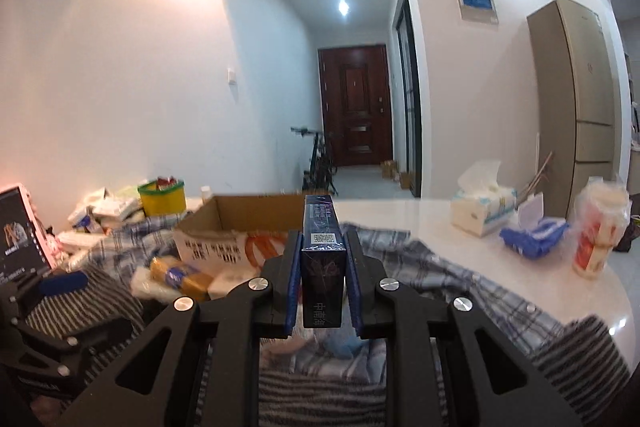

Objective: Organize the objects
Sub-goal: 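Lift the dark blue box with the right gripper while the left gripper carries hair ties toward the cardboard box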

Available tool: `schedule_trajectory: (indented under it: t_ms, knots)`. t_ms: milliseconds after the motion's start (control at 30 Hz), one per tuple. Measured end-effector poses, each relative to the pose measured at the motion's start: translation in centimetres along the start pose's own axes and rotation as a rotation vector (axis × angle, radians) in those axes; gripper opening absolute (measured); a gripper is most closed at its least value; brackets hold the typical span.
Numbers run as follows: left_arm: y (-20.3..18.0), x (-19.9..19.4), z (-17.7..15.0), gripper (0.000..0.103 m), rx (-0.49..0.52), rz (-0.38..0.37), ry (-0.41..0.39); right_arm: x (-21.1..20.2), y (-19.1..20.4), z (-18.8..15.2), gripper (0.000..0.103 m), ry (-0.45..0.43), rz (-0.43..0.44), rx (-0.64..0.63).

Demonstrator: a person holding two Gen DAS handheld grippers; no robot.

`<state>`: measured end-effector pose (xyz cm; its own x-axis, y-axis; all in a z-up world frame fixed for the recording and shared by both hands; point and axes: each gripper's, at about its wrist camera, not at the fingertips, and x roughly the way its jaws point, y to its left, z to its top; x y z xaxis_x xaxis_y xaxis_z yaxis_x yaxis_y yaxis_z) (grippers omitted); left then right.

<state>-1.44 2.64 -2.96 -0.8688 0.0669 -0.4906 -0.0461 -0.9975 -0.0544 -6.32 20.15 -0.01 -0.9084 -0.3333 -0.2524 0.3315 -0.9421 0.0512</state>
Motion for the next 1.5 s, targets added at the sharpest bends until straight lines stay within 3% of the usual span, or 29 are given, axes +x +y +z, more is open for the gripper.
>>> schedule_trajectory:
  t_ms: [100,167,300,333,433,500,567,633,800,1033,1133,1500]
  knots:
    - [-0.1,2.3,0.5,0.102,0.0,-0.022,0.078,0.1,-0.2,-0.5,0.019,0.014,0.012,0.0]
    - [-0.3,3.7,0.8,0.089,0.001,-0.041,0.154,0.2,-0.3,-0.7,0.019,0.013,0.017,-0.004]
    - [-1.2,5.6,0.7,0.088,0.054,-0.027,0.218,0.6,-0.4,-0.8,0.019,0.017,0.03,0.001]
    - [-1.4,6.1,0.6,0.083,0.069,-0.024,0.234,0.6,-0.6,-0.9,0.019,0.017,0.032,0.004]
    - [-1.6,7.9,0.5,0.076,0.077,-0.075,0.312,0.6,-0.9,-1.0,0.019,0.02,0.032,0.022]
    - [-1.5,9.0,0.2,0.069,0.058,-0.078,0.365,0.7,-1.1,-1.0,0.019,0.022,0.036,0.034]
    - [-1.2,9.6,0.2,0.051,0.055,-0.061,0.376,0.7,-1.3,-1.1,0.019,0.025,0.042,0.04]
    - [-1.1,9.8,0.3,0.047,0.049,-0.068,0.379,0.8,-1.2,-1.2,0.019,0.029,0.043,0.038]
    - [-0.6,8.5,0.6,0.044,0.026,-0.098,0.311,1.0,-1.1,-1.2,0.019,0.036,0.033,0.031]
    - [0.5,3.5,1.7,0.044,0.0,-0.096,0.043,0.8,-1.3,-1.3,0.019,0.024,0.02,0.042]
    - [0.6,2.1,2.1,0.044,0.034,-0.046,-0.054,0.6,-1.2,-1.3,0.019,0.015,0.014,0.038]
    - [2.1,0.3,1.7,0.044,-0.018,-0.036,-0.093,0.3,-0.5,-1.2,0.019,0.001,0.0,-0.003]
